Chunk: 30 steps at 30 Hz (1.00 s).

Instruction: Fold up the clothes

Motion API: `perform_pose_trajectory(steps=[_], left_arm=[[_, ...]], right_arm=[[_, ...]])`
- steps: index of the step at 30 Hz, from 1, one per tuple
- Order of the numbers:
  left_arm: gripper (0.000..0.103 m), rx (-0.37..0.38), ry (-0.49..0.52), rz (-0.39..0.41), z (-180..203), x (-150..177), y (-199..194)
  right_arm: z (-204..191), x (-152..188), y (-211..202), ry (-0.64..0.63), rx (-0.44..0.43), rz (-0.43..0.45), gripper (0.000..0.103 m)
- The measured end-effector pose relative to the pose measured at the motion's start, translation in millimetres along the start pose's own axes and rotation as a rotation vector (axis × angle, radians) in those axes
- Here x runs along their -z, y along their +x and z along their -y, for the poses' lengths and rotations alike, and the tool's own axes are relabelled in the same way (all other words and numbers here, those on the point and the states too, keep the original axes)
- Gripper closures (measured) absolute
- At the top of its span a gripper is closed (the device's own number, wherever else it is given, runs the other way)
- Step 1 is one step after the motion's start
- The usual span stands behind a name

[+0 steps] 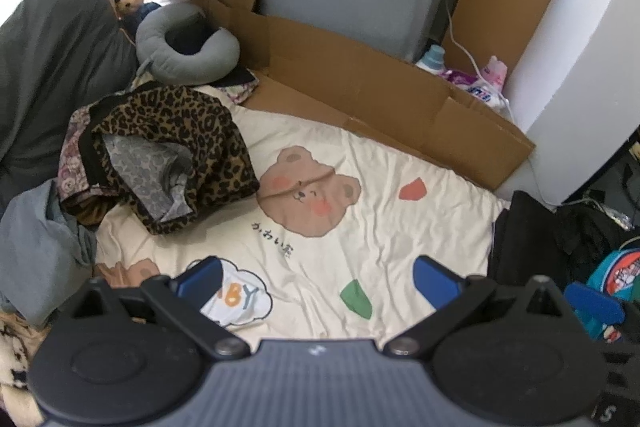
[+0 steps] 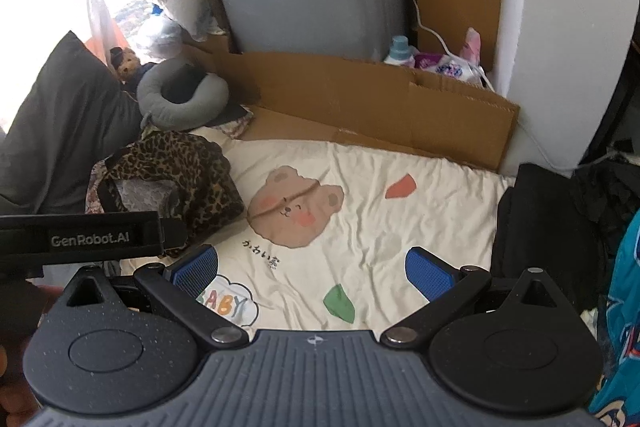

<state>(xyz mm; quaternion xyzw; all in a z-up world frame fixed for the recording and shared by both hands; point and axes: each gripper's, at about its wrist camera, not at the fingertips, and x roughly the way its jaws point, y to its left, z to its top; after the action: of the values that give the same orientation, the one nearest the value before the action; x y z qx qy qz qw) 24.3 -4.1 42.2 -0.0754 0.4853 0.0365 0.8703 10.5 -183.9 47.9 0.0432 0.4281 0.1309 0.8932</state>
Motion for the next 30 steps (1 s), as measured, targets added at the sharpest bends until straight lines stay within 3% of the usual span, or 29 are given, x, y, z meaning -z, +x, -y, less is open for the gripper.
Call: perform_pose_trajectory(steps=[8, 16, 30], left_arm=[[0.001, 0.024, -0.011, 0.007, -5.6, -20.8, -10.7], [0.001, -0.017, 0.004, 0.046, -19.3, -52.5, -10.7], [0.001, -0.064, 0.011, 0.092, -45.4, -87.8, 9.1]], right_arm=[[-5.8, -17.4, -2.9, -0.008, -0.039, -0.019, 0.000], [-22.0, -45.2, -17.3, -0.064, -0.101, 0.004, 0.000], [-34.4, -74.3, -2.4, -0.052, -0.115, 0.005, 0.000]])
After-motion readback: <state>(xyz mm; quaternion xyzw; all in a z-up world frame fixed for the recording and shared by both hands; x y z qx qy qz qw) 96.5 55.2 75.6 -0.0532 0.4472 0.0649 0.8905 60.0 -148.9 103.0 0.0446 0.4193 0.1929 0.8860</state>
